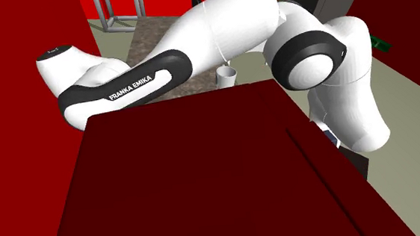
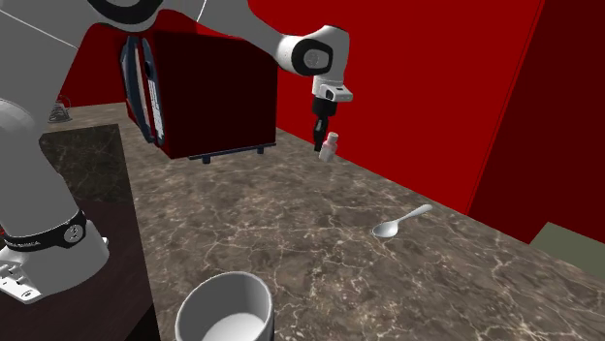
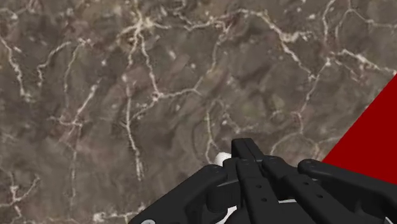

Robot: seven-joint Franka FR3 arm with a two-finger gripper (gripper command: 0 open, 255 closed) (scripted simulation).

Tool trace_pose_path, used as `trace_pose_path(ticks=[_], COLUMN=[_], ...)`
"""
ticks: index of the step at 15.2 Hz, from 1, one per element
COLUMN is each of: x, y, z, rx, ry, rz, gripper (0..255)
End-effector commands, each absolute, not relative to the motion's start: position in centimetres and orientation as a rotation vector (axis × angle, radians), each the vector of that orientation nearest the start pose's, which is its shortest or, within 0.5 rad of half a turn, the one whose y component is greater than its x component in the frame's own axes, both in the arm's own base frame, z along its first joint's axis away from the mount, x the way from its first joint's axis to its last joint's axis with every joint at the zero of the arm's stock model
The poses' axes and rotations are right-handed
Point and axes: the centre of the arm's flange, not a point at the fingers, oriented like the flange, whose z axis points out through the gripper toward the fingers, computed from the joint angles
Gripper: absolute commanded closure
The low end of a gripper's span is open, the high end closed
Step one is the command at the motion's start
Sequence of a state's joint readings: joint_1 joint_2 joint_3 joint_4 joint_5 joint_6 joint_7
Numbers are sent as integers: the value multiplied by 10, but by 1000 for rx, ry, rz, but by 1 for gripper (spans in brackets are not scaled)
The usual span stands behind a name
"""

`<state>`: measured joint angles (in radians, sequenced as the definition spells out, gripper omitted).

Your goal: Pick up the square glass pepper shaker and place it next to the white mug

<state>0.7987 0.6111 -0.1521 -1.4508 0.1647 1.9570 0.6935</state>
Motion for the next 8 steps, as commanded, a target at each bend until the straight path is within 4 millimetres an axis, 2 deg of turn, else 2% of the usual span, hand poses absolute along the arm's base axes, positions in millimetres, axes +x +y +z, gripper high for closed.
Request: trace_pose_path(ticks=[1,2,7,8], x=[543,543,606,612], y=[447,447,412,409], z=[324,324,371,375], rx=[-3145,-3145,-2980,-2964], ry=[147,147,188,191], rz=[180,180,480,505], gripper=[255,0,0,0])
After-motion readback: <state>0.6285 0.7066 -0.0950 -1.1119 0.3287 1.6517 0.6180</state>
